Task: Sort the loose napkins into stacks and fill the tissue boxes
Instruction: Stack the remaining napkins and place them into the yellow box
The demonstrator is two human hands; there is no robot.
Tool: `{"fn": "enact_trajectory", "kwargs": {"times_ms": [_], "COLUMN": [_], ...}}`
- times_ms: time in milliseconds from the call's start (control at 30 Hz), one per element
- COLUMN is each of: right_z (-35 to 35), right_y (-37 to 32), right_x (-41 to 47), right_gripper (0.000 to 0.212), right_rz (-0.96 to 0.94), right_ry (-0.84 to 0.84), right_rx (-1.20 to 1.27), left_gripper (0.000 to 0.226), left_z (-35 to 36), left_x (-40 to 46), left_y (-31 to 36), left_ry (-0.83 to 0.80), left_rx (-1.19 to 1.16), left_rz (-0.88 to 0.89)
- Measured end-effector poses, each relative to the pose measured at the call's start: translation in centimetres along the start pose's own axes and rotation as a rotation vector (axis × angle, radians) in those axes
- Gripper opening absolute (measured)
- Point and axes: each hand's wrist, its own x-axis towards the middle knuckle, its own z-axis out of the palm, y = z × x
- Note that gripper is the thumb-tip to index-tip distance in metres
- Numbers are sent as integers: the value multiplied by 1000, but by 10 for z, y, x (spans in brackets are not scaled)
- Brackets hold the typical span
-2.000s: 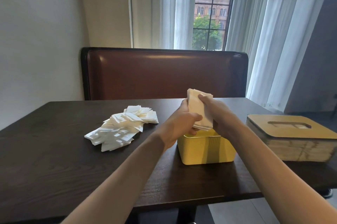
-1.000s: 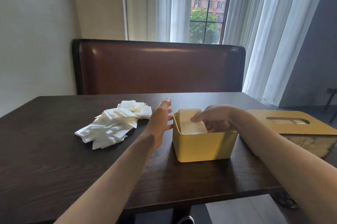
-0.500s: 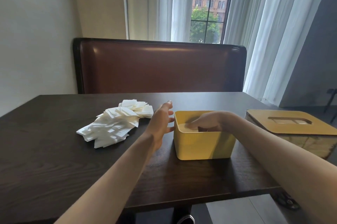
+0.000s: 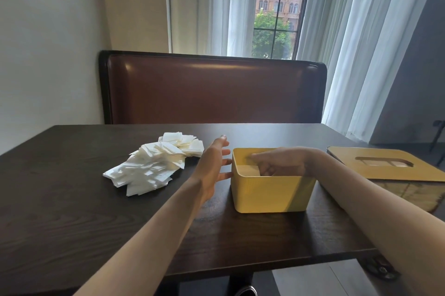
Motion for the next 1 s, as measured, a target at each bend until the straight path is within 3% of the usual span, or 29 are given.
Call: {"fn": "enact_trajectory", "kwargs": {"times_ms": [233,400,533,700,867,1000], "right_z": [6,25,53,85,123,150], "right_y": [-3,-20,-42,-83,-121,-136], "right_x": [-27,-46,-55,-47,-20,21], "right_gripper": [49,35,30,28,26,25], "right_rz": [-78,-378,-621,-677,-634,-559], "right_ry": [266,514,437,350,312,408], "right_rx": [29,235,605,860,975,895], "left_gripper": [41,40,39,40,39,43], "left_z": [-4,-9,-23,-58,-96,-127], "left_x": [2,5,11,17,22,34], "left_y": [0,6,22,34,35,22], "left_ry": [5,72,163,280,379,427], "left_rx": [-31,-85,-178,-216,-189,-136], "left_rz": [12,81,149,228,269,291]}}
